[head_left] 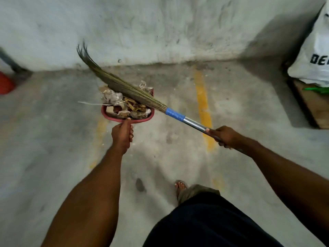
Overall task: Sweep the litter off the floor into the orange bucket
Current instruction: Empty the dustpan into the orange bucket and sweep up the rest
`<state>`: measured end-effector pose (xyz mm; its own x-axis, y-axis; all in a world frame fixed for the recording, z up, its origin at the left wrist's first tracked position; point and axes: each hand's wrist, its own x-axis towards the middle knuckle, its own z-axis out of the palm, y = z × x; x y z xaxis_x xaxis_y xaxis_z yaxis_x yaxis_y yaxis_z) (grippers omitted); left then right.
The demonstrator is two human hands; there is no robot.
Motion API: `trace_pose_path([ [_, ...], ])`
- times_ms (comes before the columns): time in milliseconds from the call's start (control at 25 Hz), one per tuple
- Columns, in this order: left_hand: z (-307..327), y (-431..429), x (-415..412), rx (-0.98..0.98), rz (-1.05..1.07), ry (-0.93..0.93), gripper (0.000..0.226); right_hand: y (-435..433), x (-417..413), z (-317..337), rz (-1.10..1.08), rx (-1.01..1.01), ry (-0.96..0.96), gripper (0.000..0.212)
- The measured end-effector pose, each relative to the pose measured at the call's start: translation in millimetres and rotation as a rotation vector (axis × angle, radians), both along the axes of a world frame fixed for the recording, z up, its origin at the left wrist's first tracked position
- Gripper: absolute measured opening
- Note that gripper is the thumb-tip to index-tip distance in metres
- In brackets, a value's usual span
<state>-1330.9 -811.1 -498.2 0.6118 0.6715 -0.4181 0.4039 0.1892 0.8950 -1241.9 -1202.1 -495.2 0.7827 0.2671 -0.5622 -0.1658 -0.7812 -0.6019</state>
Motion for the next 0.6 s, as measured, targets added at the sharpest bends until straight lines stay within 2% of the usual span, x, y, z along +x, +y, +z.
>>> trace_pose_path([
  [240,6.8,111.4,2.9,-0.030,0.219,-0.004,0.038,141.9,88.4,9.2,0.198,0.007,-0.034,0.073],
  [600,-9.0,316.8,-9.5,-0.017,0.431,-0.016,0.039,389.6,137.5,6.7,0.414,-0.049,-0.043,0.070],
])
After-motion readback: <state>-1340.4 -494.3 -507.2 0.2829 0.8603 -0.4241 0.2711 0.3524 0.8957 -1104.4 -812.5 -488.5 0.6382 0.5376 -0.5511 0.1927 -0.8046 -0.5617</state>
